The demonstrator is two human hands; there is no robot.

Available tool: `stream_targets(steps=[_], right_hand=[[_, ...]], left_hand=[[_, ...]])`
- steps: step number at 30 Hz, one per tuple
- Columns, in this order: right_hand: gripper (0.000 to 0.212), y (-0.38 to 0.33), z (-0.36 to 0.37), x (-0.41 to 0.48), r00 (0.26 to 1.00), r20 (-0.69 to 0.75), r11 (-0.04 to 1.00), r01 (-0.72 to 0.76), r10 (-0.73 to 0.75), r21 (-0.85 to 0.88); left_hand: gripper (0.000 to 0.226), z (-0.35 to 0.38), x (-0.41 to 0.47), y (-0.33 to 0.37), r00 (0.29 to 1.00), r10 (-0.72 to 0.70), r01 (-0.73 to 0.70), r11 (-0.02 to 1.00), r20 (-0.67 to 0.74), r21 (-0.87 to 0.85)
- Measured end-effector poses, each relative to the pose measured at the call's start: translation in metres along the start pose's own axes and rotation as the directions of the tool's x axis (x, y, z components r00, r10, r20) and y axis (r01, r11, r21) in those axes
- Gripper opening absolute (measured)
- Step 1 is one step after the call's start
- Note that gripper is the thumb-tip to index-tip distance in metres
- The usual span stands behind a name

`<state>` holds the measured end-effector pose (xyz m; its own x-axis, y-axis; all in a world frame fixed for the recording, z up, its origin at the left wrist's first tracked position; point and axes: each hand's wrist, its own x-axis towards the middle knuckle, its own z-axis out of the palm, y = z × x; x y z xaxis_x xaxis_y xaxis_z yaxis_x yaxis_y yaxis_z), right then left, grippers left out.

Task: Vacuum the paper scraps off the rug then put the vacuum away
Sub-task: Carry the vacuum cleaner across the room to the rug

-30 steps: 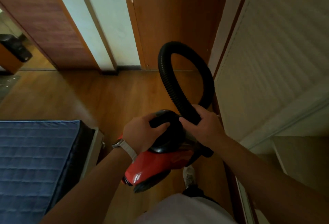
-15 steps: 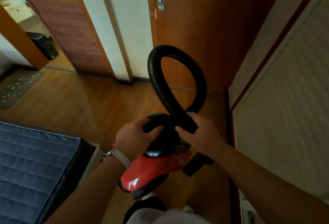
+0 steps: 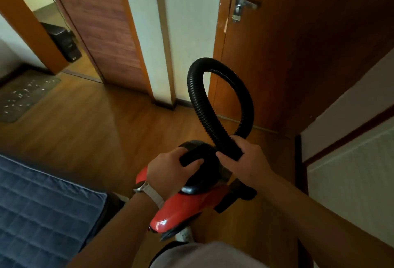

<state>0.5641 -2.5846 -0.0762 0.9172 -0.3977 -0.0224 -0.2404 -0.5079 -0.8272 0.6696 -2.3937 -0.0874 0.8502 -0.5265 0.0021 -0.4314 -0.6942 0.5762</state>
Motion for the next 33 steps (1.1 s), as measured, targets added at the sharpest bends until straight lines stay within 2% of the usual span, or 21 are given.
stream_targets(steps=[3,7,11,17,24,33], right_hand=[[0.017,-0.022,0.018,0.051,1.000,-0.018,1.000,0.024,-0.024,0.019],[0.015,-0.043,0.046,0.110,0.998,0.020,0.998,0.055,-0.056,0.033],[0.020,-0.054,0.070,0.165,0.989,0.073,0.991,0.125,-0.128,0.039],[0.018,-0.058,0.114,0.268,0.968,0.164,0.982,0.181,-0.189,0.059],[0.021,-0.075,0.143,0.401,0.903,0.296,0.948,0.318,-0.310,0.024],[0.021,-0.114,0.172,0.538,0.778,0.387,0.868,0.466,-0.495,0.174]], left_hand=[[0.038,-0.020,0.045,-0.024,0.999,-0.005,0.006,1.000,-0.045,0.027],[0.050,-0.041,0.088,-0.056,0.993,-0.058,0.062,0.997,-0.103,0.037],[0.037,-0.061,0.125,-0.083,0.976,-0.165,0.169,0.986,-0.140,0.015],[0.040,-0.075,0.186,-0.131,0.944,-0.283,0.292,0.956,-0.170,0.029],[0.040,-0.093,0.282,-0.158,0.856,-0.472,0.479,0.878,-0.209,-0.020],[0.031,-0.140,0.382,-0.184,0.727,-0.609,0.591,0.790,-0.318,-0.163]])
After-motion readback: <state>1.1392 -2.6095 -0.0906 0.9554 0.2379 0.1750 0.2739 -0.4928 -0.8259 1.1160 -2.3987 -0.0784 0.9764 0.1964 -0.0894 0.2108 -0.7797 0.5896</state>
